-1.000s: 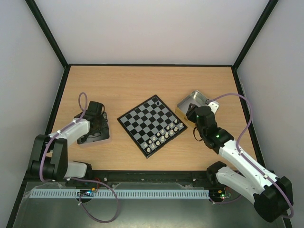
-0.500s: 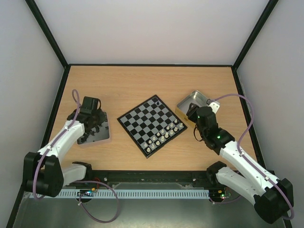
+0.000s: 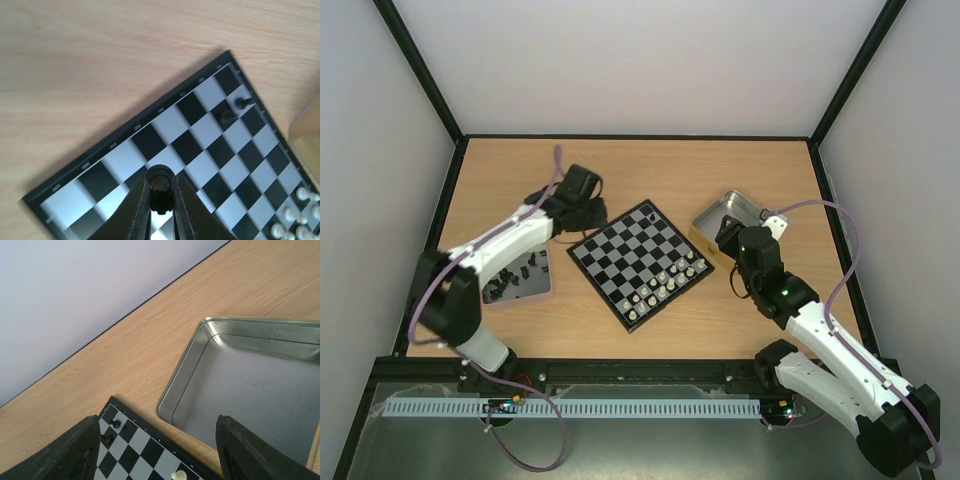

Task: Set up the chess pieces on the board
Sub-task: Place the chess piece on the chessboard.

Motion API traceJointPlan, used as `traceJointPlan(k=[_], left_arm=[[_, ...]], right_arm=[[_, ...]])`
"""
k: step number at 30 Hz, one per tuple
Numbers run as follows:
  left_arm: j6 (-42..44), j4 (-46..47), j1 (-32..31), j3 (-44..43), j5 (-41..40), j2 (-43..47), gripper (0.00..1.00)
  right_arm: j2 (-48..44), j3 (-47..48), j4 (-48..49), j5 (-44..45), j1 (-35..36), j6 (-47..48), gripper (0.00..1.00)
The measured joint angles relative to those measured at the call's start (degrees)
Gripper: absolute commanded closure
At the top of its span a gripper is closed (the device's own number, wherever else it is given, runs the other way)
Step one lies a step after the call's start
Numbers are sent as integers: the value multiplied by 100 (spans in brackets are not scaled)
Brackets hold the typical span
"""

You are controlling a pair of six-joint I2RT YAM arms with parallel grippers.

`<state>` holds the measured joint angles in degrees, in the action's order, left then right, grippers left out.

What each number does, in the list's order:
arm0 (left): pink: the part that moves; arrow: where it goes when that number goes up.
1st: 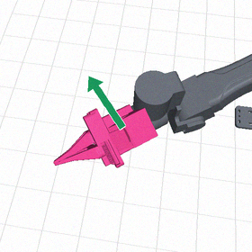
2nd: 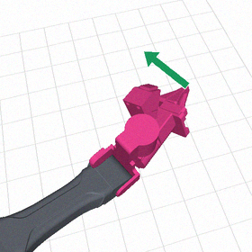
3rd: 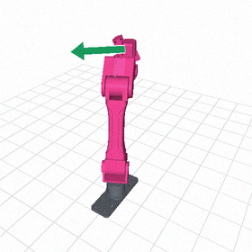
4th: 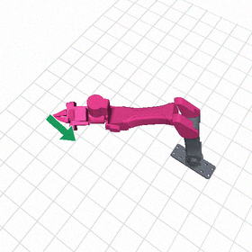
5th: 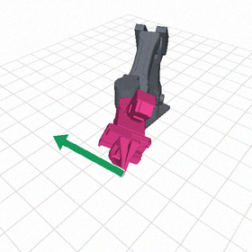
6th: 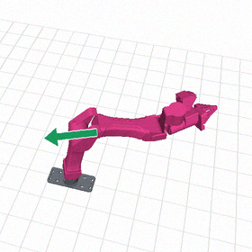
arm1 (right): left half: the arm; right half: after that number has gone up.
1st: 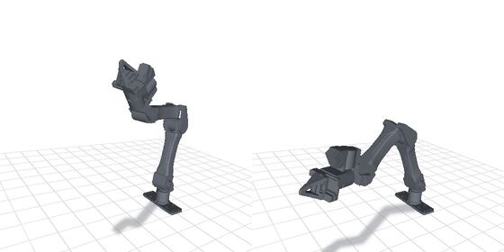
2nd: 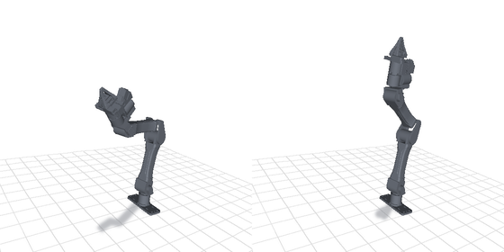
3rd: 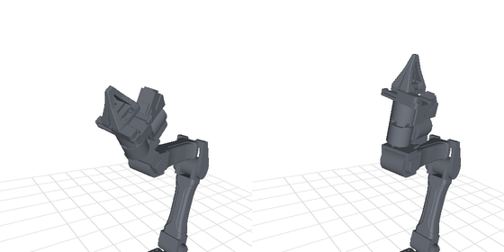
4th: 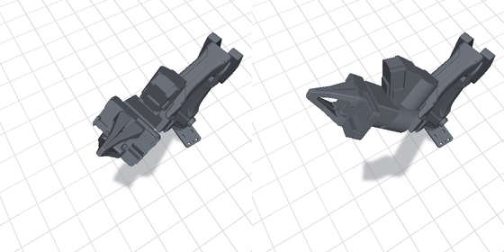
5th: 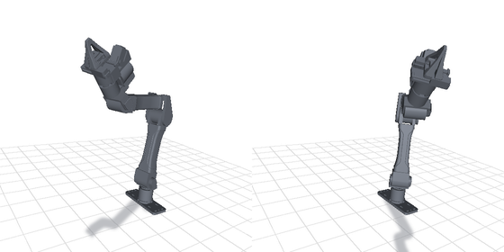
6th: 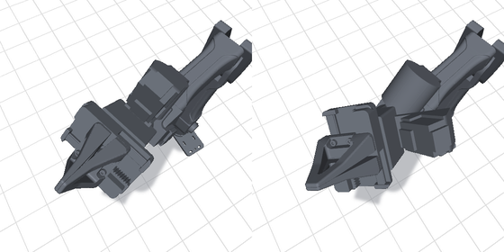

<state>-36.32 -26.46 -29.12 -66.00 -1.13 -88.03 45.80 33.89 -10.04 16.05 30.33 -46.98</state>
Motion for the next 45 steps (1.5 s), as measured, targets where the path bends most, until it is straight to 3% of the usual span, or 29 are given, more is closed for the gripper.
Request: traceJointPlan(k=[8, 18, 28, 45], left_arm=[[315, -92, -487, -1773, -275, -1862, 87], [575, 61, -560, -2743, -249, -3195, 87], [831, 256, -667, -3261, -166, -3713, 87], [984, 299, -697, -3397, -138, -4081, 83]], right_arm=[[-114, -11, -26, 0, 0, -28, 38], [-133, -44, -125, -26, 0, -52, 38], [-120, -63, -125, -66, 0, -70, 38], [-57, -63, -125, -72, 0, -87, 38]])
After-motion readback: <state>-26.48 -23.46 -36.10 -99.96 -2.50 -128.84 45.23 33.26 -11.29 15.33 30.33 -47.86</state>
